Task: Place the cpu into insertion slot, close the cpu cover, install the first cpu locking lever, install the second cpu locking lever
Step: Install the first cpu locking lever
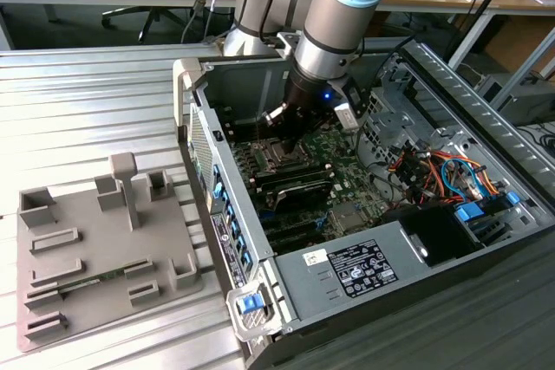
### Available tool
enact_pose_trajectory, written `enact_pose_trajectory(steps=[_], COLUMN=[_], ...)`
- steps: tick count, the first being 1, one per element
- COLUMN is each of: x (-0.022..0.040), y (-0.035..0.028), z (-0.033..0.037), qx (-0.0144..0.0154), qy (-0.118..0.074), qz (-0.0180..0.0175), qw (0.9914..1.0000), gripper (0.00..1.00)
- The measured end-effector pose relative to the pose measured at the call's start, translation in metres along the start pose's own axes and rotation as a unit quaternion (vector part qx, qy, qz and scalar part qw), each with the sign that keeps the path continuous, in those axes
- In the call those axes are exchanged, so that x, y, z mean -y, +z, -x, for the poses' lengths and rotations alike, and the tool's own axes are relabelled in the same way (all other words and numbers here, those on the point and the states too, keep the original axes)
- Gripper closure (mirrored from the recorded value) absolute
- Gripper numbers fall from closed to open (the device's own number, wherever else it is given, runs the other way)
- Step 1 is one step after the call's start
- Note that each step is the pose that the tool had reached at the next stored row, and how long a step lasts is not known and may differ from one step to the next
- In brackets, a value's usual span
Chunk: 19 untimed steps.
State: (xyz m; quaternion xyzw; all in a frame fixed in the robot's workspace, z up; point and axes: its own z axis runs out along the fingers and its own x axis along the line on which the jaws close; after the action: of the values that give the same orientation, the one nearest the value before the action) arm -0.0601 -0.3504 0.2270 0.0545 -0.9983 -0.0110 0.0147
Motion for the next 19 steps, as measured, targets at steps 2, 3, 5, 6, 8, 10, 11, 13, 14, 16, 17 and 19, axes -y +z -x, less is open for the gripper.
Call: enact_pose_trajectory(steps=[2, 3, 5, 6, 8, 10, 11, 13, 14, 16, 17, 19], x=[0.0000, -0.0001, -0.0001, -0.0002, -0.0002, -0.0003, -0.0004, -0.0005, -0.0005, -0.0006, -0.0007, -0.0008], y=[0.0000, 0.0000, 0.0000, 0.0001, 0.0001, 0.0001, 0.0001, 0.0001, 0.0002, 0.0002, 0.0002, 0.0002], z=[-0.0003, -0.0005, -0.0013, -0.0015, -0.0021, -0.0030, -0.0036, -0.0045, -0.0048, -0.0060, -0.0066, -0.0074], qx=[0.0000, 0.0000, 0.0000, 0.0000, 0.0000, 0.0000, 0.0000, 0.0000, 0.0000, 0.0000, 0.0000, 0.0000], qy=[0.000, 0.000, 0.000, 0.000, 0.000, 0.000, 0.000, 0.000, 0.000, 0.000, 0.000, 0.000], qz=[0.0000, 0.0000, 0.0000, 0.0000, 0.0000, 0.0000, 0.0000, 0.0000, 0.0000, 0.0000, 0.0000, 0.0000], qw=[1.00000, 1.00000, 1.00000, 1.00000, 1.00000, 1.00000, 1.00000, 1.00000, 1.00000, 1.00000, 1.00000, 1.00000], gripper=[0.89, 0.89, 0.89, 0.89, 0.89, 0.89, 0.89, 0.89, 0.89, 0.89, 0.89, 0.89])
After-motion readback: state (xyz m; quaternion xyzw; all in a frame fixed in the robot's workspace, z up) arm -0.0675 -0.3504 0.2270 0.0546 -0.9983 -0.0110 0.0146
